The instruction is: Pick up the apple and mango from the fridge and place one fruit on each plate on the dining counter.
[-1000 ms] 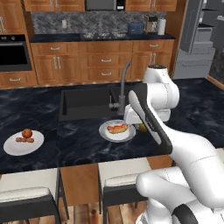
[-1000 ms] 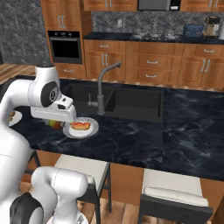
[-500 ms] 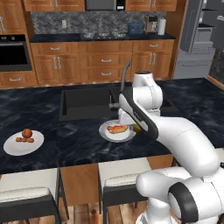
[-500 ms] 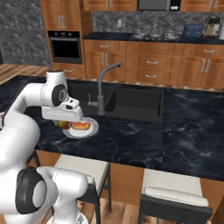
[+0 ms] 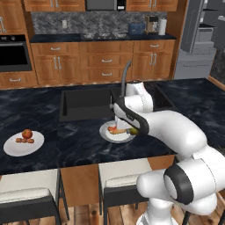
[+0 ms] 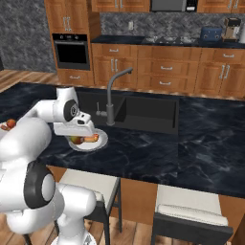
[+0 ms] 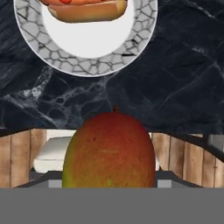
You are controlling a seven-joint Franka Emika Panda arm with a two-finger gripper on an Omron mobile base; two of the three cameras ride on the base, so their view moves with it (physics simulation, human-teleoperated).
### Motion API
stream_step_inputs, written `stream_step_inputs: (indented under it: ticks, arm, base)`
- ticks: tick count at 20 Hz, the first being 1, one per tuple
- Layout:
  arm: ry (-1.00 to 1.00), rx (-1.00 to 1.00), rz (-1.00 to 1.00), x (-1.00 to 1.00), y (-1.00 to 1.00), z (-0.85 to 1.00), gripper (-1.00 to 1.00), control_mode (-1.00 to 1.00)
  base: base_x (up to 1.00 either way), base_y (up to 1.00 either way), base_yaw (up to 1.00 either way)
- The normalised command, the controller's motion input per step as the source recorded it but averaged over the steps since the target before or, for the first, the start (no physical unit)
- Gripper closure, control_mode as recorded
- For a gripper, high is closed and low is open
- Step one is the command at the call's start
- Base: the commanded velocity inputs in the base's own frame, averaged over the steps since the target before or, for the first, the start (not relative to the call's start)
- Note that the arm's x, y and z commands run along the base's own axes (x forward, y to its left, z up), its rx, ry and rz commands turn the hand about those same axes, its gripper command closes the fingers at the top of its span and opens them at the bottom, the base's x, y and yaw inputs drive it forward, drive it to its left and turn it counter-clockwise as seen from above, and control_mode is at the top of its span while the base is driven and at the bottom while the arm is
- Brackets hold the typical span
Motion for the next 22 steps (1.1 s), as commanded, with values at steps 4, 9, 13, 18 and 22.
stream_step_inputs:
  ticks: [4, 9, 13, 18, 22]
  arm:
    - [0.0, 0.0, 0.0, 0.4, 0.0, -0.41, 1.0, -1.0]
    - [0.0, 0.0, 0.0, 0.36, 0.0, -0.32, 1.0, -1.0]
    - [0.0, 0.0, 0.0, 0.32, 0.0, -0.26, 1.0, -1.0]
    - [0.0, 0.0, 0.0, 0.28, 0.0, -0.24, 1.0, -1.0]
    - [0.0, 0.0, 0.0, 0.36, 0.0, -0.22, 1.0, -1.0]
  base:
    - [0.0, 0.0, 0.0]
    - [0.0, 0.0, 0.0]
    - [0.0, 0.0, 0.0]
    - [0.0, 0.0, 0.0]
    - [0.0, 0.0, 0.0]
